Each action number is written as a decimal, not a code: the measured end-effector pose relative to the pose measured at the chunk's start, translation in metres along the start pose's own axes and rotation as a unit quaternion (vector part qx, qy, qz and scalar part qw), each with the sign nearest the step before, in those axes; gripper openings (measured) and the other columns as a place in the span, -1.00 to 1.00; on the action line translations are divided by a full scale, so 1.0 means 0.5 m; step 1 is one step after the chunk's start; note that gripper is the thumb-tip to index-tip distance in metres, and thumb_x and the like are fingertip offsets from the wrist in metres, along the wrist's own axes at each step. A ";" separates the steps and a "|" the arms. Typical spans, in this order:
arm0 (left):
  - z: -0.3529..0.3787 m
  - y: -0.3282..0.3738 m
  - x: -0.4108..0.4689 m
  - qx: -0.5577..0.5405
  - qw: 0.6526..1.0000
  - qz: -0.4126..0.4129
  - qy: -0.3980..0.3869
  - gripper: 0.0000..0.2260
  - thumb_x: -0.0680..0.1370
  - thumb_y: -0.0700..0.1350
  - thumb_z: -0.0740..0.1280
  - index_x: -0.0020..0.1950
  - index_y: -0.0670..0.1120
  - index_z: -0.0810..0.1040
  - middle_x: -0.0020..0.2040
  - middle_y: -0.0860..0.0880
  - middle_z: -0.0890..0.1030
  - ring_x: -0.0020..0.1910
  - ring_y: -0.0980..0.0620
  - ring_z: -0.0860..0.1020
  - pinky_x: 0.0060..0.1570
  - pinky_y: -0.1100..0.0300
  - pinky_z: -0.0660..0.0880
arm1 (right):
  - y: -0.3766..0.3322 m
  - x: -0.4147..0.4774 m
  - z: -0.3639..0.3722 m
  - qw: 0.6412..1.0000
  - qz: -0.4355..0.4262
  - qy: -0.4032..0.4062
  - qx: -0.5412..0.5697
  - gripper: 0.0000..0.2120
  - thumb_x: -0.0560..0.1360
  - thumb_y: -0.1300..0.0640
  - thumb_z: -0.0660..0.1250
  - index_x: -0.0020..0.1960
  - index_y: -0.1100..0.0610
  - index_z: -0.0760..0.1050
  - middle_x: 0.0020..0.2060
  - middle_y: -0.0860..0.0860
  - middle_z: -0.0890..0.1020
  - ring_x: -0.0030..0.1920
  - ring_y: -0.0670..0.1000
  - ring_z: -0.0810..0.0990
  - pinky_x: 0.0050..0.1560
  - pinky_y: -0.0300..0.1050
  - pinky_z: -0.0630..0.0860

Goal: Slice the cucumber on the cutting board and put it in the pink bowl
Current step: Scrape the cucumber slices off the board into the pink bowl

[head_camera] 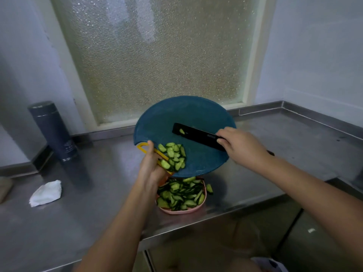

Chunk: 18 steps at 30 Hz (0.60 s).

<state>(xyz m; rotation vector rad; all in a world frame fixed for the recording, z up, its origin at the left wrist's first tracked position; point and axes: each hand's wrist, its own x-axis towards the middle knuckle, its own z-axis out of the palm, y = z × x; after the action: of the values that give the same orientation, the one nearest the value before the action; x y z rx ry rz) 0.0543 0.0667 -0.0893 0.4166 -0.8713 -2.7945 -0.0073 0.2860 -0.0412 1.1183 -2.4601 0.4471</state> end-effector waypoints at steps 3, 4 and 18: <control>0.000 -0.010 -0.001 0.002 1.000 -0.002 -0.009 -0.46 0.59 0.21 0.03 0.31 -0.17 0.44 0.34 -0.22 0.45 0.29 -0.19 0.43 0.13 -0.14 0.36 | -0.004 0.020 0.013 1.000 -0.018 -0.010 -0.011 -0.82 0.61 0.13 0.16 0.08 0.16 0.50 -0.11 0.06 0.54 -0.12 0.15 0.54 -0.18 -0.06 0.35; -0.004 -0.010 0.003 0.002 1.000 0.002 -0.012 -0.45 0.58 0.22 0.03 0.30 -0.17 0.45 0.31 -0.20 0.48 0.25 -0.18 0.46 0.11 -0.13 0.39 | -0.005 0.022 0.016 1.000 -0.020 -0.011 -0.014 -0.81 0.61 0.13 0.15 0.08 0.16 0.50 -0.11 0.05 0.54 -0.11 0.14 0.54 -0.19 -0.07 0.34; -0.024 0.007 0.011 0.032 0.999 0.002 -0.021 -0.44 0.60 0.23 -0.06 0.13 -0.16 0.52 0.06 -0.06 0.60 -0.02 -0.12 0.57 -0.10 -0.04 0.44 | -0.027 0.047 0.047 0.996 -0.080 -0.016 -0.027 -0.77 0.64 0.10 0.09 0.09 0.16 0.49 -0.10 0.05 0.51 -0.18 0.14 0.51 -0.05 -0.04 0.38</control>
<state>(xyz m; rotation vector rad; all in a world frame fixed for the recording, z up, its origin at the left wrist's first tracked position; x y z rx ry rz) 0.0533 0.0563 -0.0978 0.3651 -0.9733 -2.7866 -0.0164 0.2519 -0.0488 1.2963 -2.3711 0.3149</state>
